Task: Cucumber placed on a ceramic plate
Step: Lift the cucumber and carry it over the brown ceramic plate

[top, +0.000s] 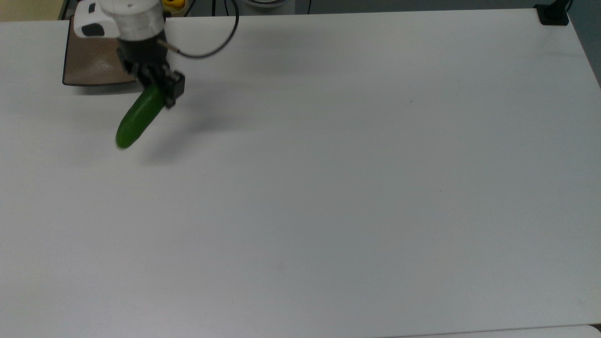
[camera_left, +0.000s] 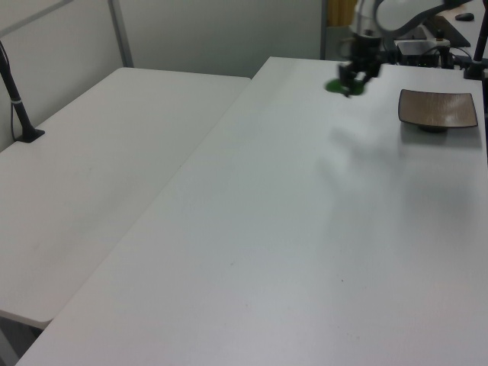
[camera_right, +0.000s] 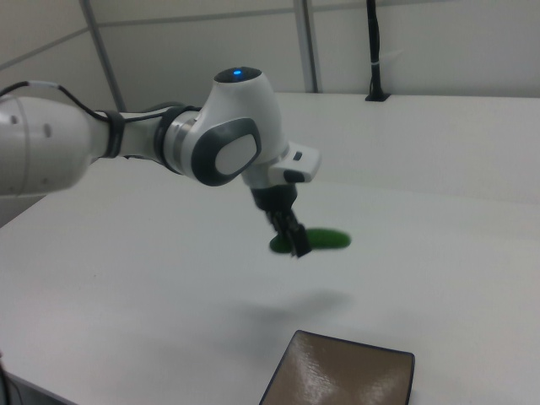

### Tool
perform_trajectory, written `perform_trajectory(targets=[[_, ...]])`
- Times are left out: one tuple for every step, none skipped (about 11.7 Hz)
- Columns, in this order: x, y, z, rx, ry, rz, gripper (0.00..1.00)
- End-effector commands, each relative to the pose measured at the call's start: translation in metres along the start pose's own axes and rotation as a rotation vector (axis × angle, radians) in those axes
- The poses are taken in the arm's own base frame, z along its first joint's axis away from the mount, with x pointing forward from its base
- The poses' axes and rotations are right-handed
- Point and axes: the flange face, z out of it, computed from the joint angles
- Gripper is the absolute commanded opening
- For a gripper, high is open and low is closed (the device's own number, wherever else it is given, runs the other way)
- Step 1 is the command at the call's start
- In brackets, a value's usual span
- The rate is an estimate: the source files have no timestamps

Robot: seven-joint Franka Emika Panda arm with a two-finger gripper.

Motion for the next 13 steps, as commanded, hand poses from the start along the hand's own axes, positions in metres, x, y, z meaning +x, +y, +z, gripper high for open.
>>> perform_trajectory(targets=[[-0.049,0.057,-0.008,-0.013,-0.248,-0.207,0.15],[-0.052,0.075,-0.003,-0.007,-0.265,-0.244,0.15],[-0.048,0.101,0.004,-0.001,-0.266,-0.261,0.15],[-0.046,0.117,0.007,0.006,-0.267,-0.279,0.15],[-0.047,0.132,0.014,0.009,-0.273,-0.299,0.15],[-0.044,0.150,0.014,0.013,-0.256,-0.307,0.15],[-0.045,0.164,0.013,0.022,-0.266,-0.334,0.15],[-0.046,0.168,0.015,0.026,-0.270,-0.350,0.15],[-0.047,0.174,0.015,0.028,-0.273,-0.352,0.15],[-0.049,0.184,0.016,0.035,-0.277,-0.367,0.15],[-0.054,0.189,0.025,0.041,-0.293,-0.380,0.15],[-0.055,0.197,0.026,0.046,-0.297,-0.389,0.20],[-0.055,0.200,0.028,0.047,-0.301,-0.388,0.39]])
